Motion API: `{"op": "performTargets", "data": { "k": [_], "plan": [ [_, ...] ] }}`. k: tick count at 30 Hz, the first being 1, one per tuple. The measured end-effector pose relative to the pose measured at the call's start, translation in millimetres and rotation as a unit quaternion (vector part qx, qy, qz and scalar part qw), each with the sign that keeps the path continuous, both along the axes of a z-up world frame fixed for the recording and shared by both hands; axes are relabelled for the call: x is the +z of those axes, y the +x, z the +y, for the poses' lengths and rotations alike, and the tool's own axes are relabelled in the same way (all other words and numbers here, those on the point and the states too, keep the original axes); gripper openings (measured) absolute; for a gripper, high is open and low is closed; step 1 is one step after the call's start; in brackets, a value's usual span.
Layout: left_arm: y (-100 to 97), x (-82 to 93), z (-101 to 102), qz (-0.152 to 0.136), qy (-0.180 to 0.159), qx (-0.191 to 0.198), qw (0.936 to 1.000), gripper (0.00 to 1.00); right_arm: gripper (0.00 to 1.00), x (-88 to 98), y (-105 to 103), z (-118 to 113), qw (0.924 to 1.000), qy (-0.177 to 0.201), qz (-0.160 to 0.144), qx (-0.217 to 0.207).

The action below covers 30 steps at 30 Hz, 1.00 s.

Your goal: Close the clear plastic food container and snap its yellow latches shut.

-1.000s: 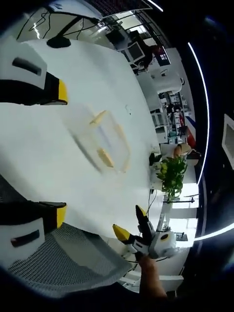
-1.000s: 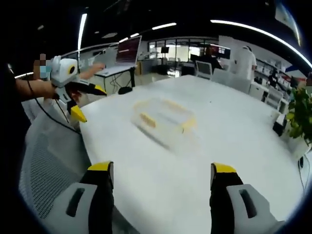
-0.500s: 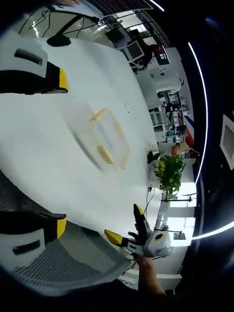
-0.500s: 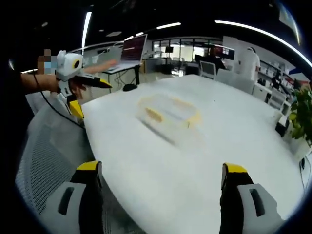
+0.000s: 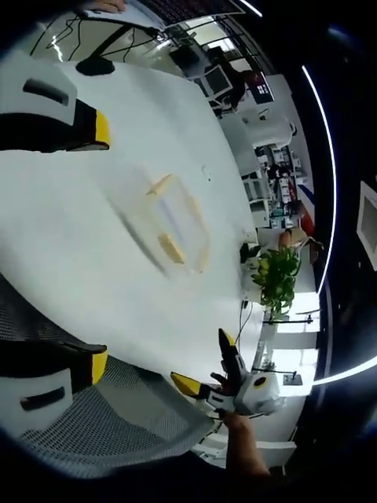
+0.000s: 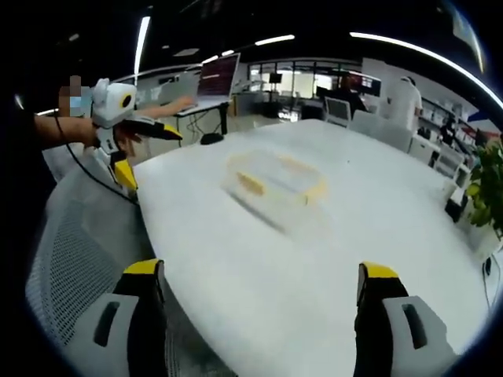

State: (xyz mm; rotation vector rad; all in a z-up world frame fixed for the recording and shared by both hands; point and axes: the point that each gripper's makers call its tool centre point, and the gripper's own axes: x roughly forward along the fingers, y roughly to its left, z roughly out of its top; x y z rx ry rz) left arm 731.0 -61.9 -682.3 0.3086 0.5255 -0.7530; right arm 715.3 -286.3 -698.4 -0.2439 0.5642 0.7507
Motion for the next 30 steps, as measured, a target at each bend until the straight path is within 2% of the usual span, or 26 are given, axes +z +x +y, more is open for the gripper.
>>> {"op": "performTargets", "data": {
  "k": [30],
  "plan": [
    [0.4, -3.1, 2.1, 0.003, 0.006, 0.005, 1.0000, 0.99, 0.99, 1.5, 0.4, -1.4, 1.0000, -0.001, 0.001, 0.001]
  ]
}}
